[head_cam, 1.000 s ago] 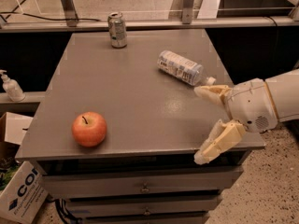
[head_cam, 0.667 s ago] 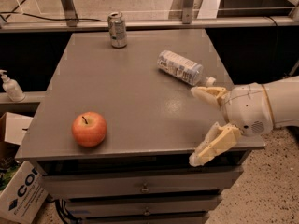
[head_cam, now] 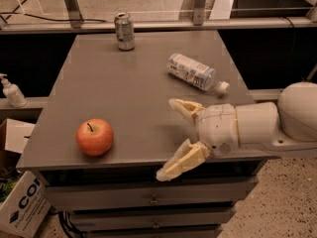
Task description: Move apple near blue plastic bottle
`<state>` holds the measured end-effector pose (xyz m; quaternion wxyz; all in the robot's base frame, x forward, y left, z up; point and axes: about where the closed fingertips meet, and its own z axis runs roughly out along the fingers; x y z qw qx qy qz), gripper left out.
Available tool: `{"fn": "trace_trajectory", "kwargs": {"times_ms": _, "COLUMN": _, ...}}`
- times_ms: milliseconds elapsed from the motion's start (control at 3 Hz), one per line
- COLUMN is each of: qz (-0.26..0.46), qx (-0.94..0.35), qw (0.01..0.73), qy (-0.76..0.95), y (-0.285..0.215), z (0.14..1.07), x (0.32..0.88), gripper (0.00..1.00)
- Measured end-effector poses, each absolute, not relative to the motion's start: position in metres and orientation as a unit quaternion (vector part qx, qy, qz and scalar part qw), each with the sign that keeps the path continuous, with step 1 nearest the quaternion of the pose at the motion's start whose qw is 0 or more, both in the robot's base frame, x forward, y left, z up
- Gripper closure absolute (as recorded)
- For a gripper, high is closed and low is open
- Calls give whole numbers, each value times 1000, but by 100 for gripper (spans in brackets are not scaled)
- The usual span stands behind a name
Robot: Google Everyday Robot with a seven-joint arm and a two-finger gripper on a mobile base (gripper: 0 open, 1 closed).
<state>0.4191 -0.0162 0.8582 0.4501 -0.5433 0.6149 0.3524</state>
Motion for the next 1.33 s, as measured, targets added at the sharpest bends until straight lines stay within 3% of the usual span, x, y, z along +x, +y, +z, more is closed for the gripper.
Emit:
{"fn": "trace_trajectory", "kwargs": {"times_ms": 667, "qz": 374, "qx": -525, "qw": 463, "qy": 609, "y": 55, "z": 816, "x": 437, "gripper": 0}}
{"fn": "trace_trajectory", "kwargs": {"times_ms": 1333, "qz": 391, "qx": -502, "qw": 509, "qy": 580, "y": 81, "z": 843, "x": 453, "gripper": 0}}
